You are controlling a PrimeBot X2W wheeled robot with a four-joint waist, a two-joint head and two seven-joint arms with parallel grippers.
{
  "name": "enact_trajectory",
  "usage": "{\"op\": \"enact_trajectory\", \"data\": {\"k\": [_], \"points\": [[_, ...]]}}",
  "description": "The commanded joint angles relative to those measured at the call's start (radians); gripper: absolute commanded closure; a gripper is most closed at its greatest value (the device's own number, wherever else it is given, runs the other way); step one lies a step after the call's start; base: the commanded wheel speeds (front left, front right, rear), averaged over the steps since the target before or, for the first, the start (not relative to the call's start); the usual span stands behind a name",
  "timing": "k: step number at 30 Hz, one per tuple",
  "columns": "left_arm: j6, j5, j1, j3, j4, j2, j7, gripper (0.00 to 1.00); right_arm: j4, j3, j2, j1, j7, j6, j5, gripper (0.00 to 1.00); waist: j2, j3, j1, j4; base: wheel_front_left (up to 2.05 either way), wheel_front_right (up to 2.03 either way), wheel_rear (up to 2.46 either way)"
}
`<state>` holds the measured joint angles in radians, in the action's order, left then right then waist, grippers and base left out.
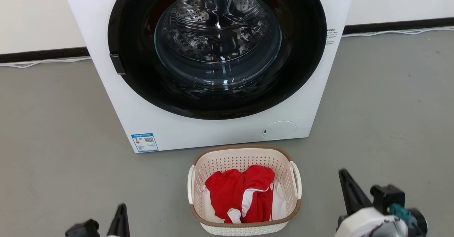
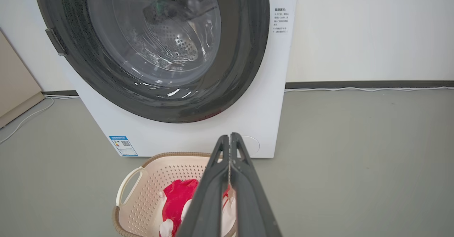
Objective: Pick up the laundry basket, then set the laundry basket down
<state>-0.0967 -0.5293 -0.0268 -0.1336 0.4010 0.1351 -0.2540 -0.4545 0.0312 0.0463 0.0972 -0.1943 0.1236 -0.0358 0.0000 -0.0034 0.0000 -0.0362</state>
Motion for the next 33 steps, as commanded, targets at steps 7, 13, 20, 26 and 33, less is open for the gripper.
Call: {"op": "enact_trajectory", "data": {"k": [7,13,20,26,33], "points": [[0.015,-0.068,0.02,0.018,-0.024,0.002,0.024,1.0,0.024,0.012,0.003,0.021,0.024,0.0,-0.099,1.0,0.0,-0.002,0.0019,0.002,0.0,0.0,0.0],[0.026,-0.12,0.026,0.029,-0.03,-0.003,0.041,1.0,0.036,0.012,0.003,0.019,0.036,0.001,-0.176,1.0,0.0,0.001,0.0001,0.004,0.0,0.0,0.0],[0.036,-0.172,0.032,0.041,-0.037,-0.007,0.059,1.0,0.046,0.015,0.003,0.017,0.049,0.001,-0.251,1.0,0.0,0.001,0.0,0.006,0.0,0.0,0.0],[0.047,-0.224,0.038,0.053,-0.044,-0.011,0.076,1.0,0.056,0.018,0.003,0.017,0.063,0.001,-0.327,1.0,0.0,0.001,0.0,0.007,0.0,0.0,0.0],[0.06,-0.284,0.045,0.066,-0.052,-0.017,0.097,1.0,0.067,0.023,0.003,0.016,0.08,0.002,-0.415,1.0,0.0,0.002,0.0,0.009,0.0,0.0,0.0]]}}
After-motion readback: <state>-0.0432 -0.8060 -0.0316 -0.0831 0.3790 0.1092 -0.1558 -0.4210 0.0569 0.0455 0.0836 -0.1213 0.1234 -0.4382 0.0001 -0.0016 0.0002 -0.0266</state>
